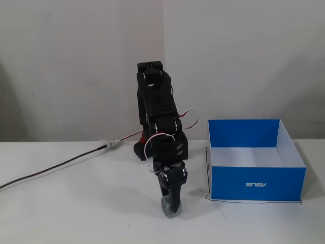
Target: Pick the gray block and keep it in the box.
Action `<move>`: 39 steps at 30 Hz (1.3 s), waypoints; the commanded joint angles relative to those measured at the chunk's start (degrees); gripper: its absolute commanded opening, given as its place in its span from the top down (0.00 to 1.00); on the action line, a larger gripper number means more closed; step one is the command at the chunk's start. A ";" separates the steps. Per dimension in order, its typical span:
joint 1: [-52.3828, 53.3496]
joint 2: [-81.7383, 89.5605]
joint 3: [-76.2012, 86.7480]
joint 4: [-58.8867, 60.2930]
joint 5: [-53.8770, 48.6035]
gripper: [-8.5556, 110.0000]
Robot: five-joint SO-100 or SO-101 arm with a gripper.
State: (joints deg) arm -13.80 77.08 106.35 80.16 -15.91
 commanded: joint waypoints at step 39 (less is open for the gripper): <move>-50.71 36.39 -2.55 5.01 0.35 0.93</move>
State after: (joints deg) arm -63.37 113.64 104.41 86.84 -16.26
